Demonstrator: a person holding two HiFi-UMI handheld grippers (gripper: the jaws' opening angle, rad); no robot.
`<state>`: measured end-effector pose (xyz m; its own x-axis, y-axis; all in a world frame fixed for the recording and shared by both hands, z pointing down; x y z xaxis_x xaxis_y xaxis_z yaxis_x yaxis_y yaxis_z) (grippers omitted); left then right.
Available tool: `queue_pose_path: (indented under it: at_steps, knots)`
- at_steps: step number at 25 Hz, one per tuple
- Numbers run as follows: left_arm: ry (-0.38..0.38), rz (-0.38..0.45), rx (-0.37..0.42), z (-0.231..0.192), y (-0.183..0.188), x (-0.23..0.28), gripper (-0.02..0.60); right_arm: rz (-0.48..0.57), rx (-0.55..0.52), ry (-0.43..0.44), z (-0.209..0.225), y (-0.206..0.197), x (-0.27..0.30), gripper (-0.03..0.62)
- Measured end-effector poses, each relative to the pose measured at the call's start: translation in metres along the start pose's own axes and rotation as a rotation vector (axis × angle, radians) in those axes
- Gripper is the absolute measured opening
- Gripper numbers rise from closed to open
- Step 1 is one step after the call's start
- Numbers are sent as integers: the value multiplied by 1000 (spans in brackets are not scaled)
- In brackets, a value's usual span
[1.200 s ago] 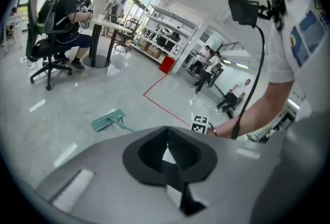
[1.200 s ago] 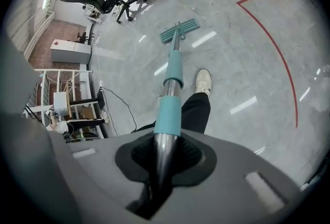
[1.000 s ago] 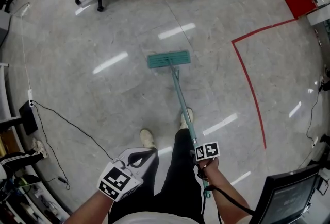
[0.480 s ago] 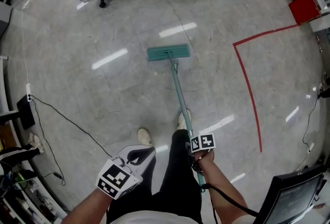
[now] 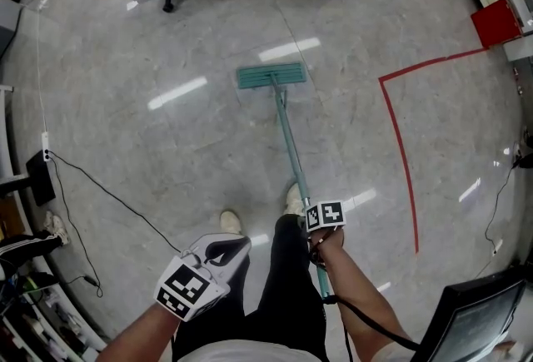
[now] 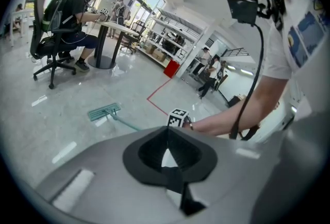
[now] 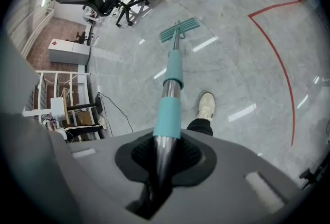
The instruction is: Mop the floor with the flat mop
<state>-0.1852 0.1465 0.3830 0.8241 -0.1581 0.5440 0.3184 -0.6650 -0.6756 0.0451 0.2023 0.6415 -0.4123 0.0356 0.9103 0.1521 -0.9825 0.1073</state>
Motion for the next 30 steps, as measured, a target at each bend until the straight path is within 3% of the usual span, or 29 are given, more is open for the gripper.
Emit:
queue_pose_path:
  at_steps: [14,30]
  knots:
    - [26,15,-42,-16,21,14,3,2,-16,8,-5,82,-1,48]
    - [105,48,-113,-21,32,21,3,-1,-57,5,-6,185,3,48]
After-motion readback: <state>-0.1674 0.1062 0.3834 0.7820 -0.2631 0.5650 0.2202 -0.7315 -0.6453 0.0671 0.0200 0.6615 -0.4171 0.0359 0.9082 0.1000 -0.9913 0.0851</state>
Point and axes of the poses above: the fingertips, and each gripper's own axes: x forward along the fingers, z to its right, y out of its top, the point moved 7 cm from there along -x, backward along the fingers, and after that the axes turned 8 degrees about z, right-handed, at the moved point
